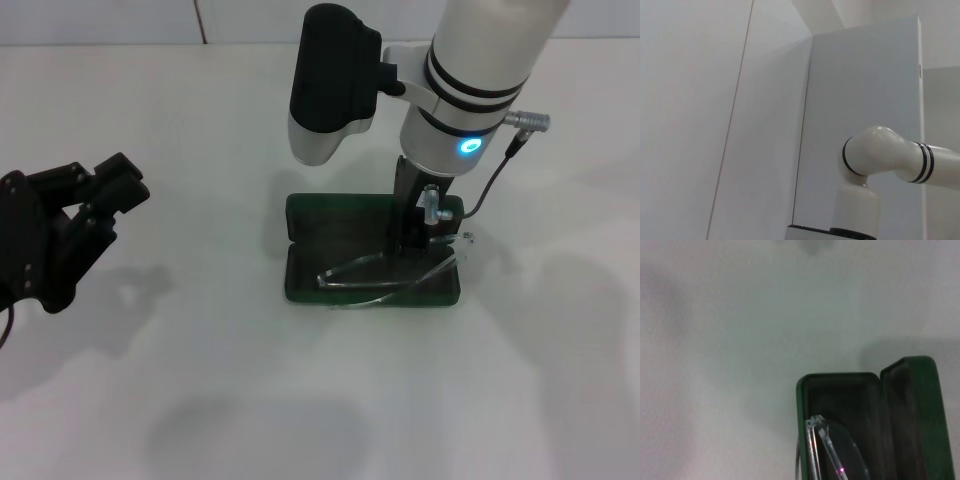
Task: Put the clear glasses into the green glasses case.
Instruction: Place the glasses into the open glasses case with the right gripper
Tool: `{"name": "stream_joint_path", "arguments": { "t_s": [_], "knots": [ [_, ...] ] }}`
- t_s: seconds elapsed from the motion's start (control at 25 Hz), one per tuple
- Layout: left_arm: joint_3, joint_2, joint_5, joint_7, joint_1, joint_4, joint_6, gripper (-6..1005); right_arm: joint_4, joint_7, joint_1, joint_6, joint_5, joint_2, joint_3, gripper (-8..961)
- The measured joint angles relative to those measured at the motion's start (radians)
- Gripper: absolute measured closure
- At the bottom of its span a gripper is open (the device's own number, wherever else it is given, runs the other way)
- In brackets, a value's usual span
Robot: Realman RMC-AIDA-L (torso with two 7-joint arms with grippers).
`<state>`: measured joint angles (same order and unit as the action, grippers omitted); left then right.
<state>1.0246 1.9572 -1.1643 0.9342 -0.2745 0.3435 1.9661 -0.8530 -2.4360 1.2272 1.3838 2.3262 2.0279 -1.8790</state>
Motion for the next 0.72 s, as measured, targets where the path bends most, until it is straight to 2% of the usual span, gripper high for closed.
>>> {"name": "stream_joint_path", "arguments": {
  "t_s": [0.72],
  "knots": [
    [0.000,0.001,0.000,0.000,0.000,0.000,-0.012,863,-0.013,0.000,-0.007,0.021,-0.011,0.000,-0.005,806]
  ]
}}
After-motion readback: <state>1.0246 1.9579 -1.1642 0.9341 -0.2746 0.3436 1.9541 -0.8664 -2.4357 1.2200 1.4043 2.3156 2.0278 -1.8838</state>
